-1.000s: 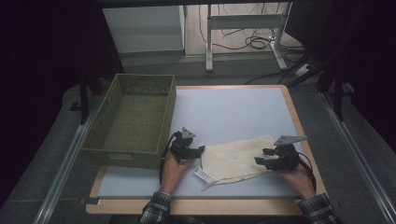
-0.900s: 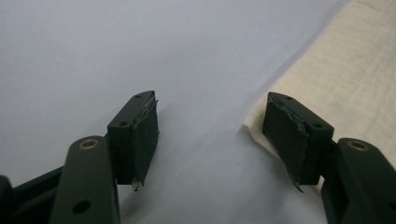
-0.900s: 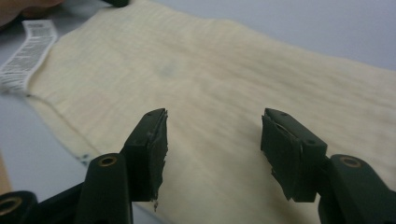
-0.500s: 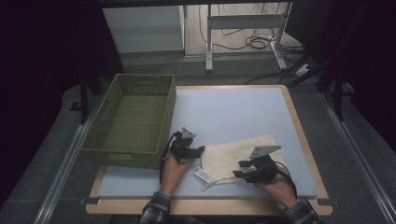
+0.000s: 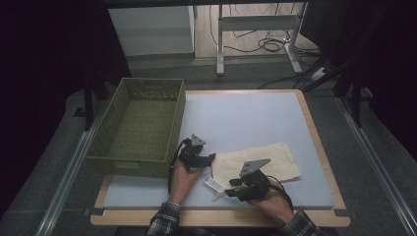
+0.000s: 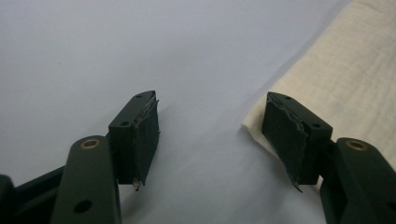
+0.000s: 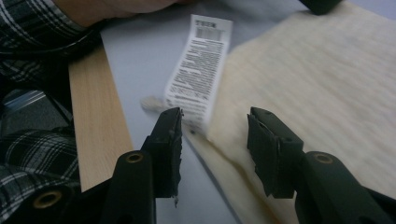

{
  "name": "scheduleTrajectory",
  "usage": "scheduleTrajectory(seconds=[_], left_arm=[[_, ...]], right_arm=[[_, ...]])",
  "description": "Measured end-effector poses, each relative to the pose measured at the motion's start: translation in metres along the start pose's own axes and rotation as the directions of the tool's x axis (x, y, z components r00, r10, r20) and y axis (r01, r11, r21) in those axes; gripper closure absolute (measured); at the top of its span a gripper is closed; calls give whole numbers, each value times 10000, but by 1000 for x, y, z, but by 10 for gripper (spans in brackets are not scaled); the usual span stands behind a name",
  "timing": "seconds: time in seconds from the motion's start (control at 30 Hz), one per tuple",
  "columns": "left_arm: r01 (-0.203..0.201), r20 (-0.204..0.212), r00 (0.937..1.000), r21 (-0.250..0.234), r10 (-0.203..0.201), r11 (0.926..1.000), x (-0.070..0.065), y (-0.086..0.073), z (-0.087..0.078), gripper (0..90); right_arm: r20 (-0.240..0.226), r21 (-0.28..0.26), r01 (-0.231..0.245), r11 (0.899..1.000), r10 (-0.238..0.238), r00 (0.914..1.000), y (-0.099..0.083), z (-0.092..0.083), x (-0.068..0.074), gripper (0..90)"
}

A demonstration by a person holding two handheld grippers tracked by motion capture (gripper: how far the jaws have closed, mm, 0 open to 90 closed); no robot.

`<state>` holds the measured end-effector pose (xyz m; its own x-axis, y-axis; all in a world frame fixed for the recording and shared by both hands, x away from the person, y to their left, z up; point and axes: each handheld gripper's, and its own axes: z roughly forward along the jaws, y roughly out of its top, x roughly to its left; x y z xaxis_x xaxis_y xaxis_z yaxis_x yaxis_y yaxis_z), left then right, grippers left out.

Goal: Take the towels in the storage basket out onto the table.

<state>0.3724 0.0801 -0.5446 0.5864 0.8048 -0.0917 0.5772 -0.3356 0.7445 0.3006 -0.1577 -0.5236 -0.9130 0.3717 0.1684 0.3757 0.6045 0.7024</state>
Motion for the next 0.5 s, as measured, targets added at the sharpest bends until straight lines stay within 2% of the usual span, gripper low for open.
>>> scheduleTrajectory(seconds=[0.17, 0.3, 0.37, 0.4, 0.5], left_arm=[[9, -7, 10000, 2, -9, 10000, 0, 0, 0, 364], [3, -14, 10000, -3, -3, 10000, 0, 0, 0, 367], [-7, -7, 10000, 17, 7, 10000, 0, 0, 0, 367], [-5, -9, 10000, 4, 5, 10000, 0, 0, 0, 367], [-1, -65, 10000, 3, 1, 10000, 0, 0, 0, 375]], right_arm=[[-130, 106, 306, 9995, -305, 9994, 9, 13, 10, 555], [47, 263, 503, 9984, -505, 9987, 13, 23, 15, 536], [229, 268, 677, 9973, -683, 9974, 13, 25, 18, 540], [370, 320, 777, 9965, -788, 9962, 13, 25, 19, 571], [1123, 424, 1383, 9895, -1422, 9834, 12, 26, 24, 699]])
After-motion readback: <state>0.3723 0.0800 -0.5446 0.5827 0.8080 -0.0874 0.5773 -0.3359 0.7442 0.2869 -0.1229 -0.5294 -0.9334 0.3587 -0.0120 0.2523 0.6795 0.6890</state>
